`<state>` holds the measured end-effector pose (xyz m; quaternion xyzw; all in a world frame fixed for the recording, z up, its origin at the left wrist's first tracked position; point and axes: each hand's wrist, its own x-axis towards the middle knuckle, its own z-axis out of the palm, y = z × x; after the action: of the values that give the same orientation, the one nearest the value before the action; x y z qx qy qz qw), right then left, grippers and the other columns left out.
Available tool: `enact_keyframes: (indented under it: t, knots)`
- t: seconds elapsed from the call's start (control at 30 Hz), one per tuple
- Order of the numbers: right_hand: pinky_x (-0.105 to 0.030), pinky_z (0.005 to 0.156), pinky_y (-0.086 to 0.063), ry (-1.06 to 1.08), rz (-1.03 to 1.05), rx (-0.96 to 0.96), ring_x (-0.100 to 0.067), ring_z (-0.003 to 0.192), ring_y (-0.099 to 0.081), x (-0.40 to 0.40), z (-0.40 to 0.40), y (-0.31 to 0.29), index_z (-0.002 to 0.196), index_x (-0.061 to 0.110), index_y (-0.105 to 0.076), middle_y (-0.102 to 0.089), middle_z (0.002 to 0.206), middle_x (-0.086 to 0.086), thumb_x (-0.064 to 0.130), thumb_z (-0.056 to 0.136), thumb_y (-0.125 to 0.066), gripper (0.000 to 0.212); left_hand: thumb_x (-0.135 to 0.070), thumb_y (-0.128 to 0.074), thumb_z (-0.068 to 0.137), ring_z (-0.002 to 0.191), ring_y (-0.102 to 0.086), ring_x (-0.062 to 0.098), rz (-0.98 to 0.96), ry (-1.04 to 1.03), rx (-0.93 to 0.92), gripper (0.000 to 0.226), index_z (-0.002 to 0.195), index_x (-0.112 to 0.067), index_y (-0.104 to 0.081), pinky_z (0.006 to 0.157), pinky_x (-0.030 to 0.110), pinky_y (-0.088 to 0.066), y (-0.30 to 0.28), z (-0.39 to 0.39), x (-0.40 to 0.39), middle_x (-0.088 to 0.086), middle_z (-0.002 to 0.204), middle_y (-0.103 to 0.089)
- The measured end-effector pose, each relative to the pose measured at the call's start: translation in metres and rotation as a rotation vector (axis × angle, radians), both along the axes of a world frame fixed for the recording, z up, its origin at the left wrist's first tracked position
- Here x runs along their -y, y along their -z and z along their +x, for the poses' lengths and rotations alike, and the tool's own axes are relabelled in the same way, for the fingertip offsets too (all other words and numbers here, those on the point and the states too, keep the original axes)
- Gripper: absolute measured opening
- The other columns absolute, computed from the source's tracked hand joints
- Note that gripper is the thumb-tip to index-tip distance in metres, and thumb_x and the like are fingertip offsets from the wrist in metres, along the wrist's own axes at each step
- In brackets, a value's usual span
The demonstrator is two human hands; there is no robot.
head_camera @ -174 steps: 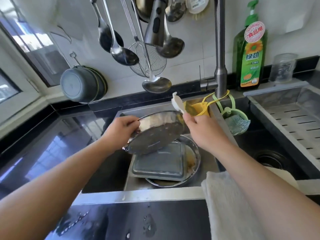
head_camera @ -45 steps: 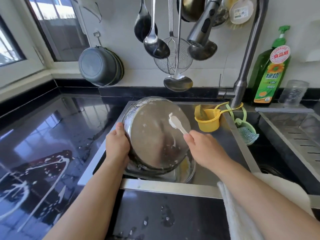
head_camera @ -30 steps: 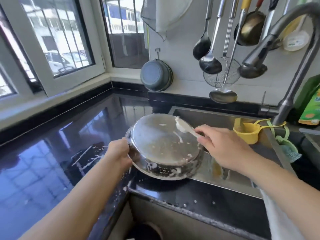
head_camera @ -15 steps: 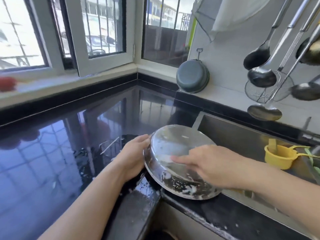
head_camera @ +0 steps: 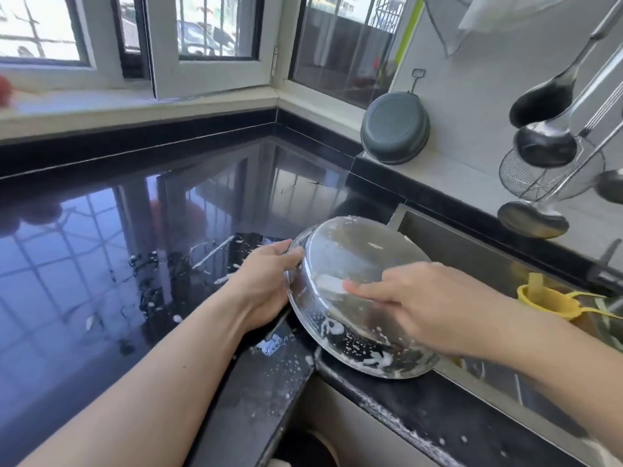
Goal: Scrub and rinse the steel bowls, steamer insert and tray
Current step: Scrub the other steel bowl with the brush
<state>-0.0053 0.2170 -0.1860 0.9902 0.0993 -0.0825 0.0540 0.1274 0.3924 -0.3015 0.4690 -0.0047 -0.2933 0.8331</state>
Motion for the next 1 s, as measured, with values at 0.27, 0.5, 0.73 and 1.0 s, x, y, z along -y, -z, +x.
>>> enact_keyframes:
  t: [0.27, 0.5, 0.73, 1.0]
  knots:
    - [-0.041, 0.091, -0.053, 0.031, -0.051, 0.032, -0.022, 0.107, -0.064, 0.001, 0.080, -0.006, 0.142, 0.058, -0.043, -0.067, 0.126, 0.002, 0.032, 0.106, -0.042, 0.045, -0.001, -0.039, 0.109, 0.116, -0.063, 0.038, -0.021, 0.064, 0.025, 0.033, 0.127, 0.007, -0.065, 0.110, 0.048, -0.050, 0.001, 0.001, -0.003, 0.029, 0.127, -0.068]
    - [-0.040, 0.093, -0.052, 0.050, 0.014, 0.004, -0.020, 0.109, -0.063, 0.003, 0.077, -0.008, 0.138, 0.060, -0.046, -0.068, 0.124, 0.008, 0.034, 0.105, -0.044, 0.042, 0.010, -0.032, 0.105, 0.123, -0.052, 0.041, -0.087, 0.068, -0.060, 0.039, 0.127, 0.009, -0.063, 0.122, 0.051, -0.031, 0.005, 0.005, -0.003, 0.037, 0.136, -0.058]
    - [-0.041, 0.097, -0.050, 0.292, 0.016, 0.055, -0.030, 0.115, -0.060, 0.037, 0.106, 0.004, 0.143, 0.052, -0.047, -0.062, 0.135, -0.009, 0.027, 0.105, -0.043, 0.045, 0.008, -0.030, 0.107, 0.139, -0.048, 0.048, -0.093, 0.050, -0.047, 0.040, 0.132, 0.008, -0.061, 0.123, 0.057, -0.030, 0.007, 0.006, -0.003, 0.033, 0.134, -0.062]
    - [-0.036, 0.088, -0.054, 0.282, 0.036, 0.056, -0.025, 0.102, -0.065, 0.038, 0.105, -0.001, 0.139, 0.051, -0.053, -0.066, 0.131, -0.006, 0.031, 0.104, -0.045, 0.041, 0.013, -0.029, 0.104, 0.120, -0.062, 0.043, -0.102, -0.030, -0.012, 0.041, 0.111, 0.003, -0.068, 0.116, 0.053, -0.042, -0.007, -0.005, -0.003, 0.029, 0.128, -0.067]
